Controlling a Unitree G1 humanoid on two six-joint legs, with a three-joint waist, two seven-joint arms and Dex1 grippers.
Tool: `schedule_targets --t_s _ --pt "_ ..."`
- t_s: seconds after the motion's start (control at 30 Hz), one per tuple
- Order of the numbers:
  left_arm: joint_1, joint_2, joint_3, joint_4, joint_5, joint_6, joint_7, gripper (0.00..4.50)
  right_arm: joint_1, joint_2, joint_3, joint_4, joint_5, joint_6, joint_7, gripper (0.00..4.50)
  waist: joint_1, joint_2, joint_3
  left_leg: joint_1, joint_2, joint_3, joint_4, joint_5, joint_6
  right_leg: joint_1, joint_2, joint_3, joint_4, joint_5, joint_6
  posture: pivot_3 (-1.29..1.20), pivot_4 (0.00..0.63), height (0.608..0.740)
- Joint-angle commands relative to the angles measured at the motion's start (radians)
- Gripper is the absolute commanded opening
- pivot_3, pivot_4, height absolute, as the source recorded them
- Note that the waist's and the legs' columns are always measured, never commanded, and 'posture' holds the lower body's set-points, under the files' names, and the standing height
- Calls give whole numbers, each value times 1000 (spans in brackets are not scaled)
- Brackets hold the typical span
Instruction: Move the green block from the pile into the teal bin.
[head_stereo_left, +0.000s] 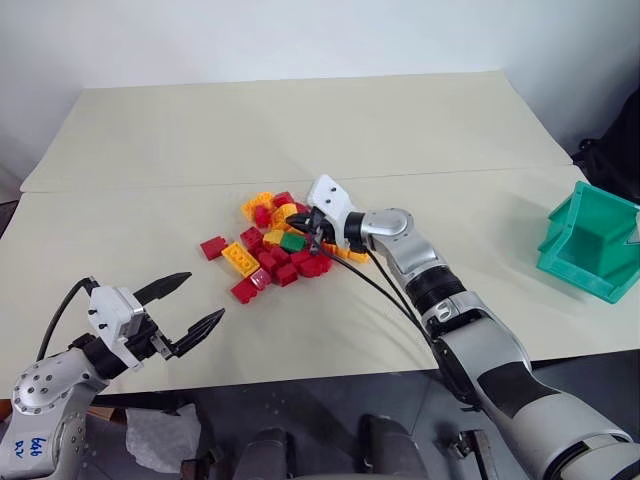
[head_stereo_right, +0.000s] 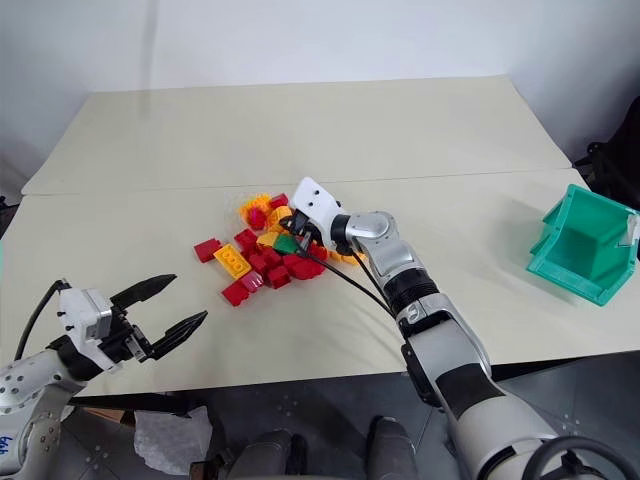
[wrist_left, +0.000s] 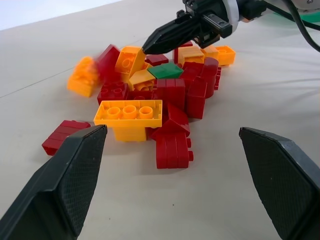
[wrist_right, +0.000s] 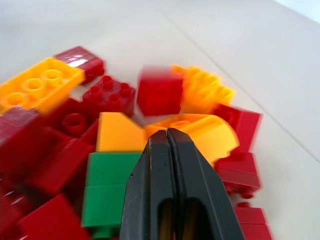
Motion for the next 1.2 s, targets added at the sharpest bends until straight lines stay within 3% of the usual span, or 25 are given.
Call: schedule_targets --t_s 0.03,0.3,0.53,0.63,0.93,1.2 --pt "-3 -3 9 -23 -4 -20 4 4500 67 -2 31 -135 14 -3 112 23 0 0 0 0 0 0 0 0 0 0 0 0 0 0 0 0 150 740" --pt "0 -7 11 -23 0 -25 13 4500 218 -98 109 -398 -17 111 234 23 6 0 0 1 0 -1 0 0 0 0 0 1 0 0 0 0 150 740" --pt "18 -5 27 -31 -8 -28 15 4500 206 -163 20 -580 120 334 297 23 9 0 0 1 0 -1 0 0 0 0 0 1 0 0 0 0 150 740" --pt "19 -7 24 -28 -5 -33 16 4500 151 -162 4 -550 122 436 264 645 8 0 0 1 0 -1 0 0 0 0 0 1 0 0 0 0 150 740" --pt "8 -23 2 -19 10 -44 30 4500 13 -117 31 -385 57 551 156 3602 8 0 0 0 0 -1 0 -1 0 -2 0 1 0 0 0 0 150 740" --pt "7 -34 -5 -20 13 -53 38 4500 -56 -58 42 -218 -6 505 77 3602 5 0 0 -1 0 0 0 -1 0 -2 0 1 0 0 0 0 150 740"
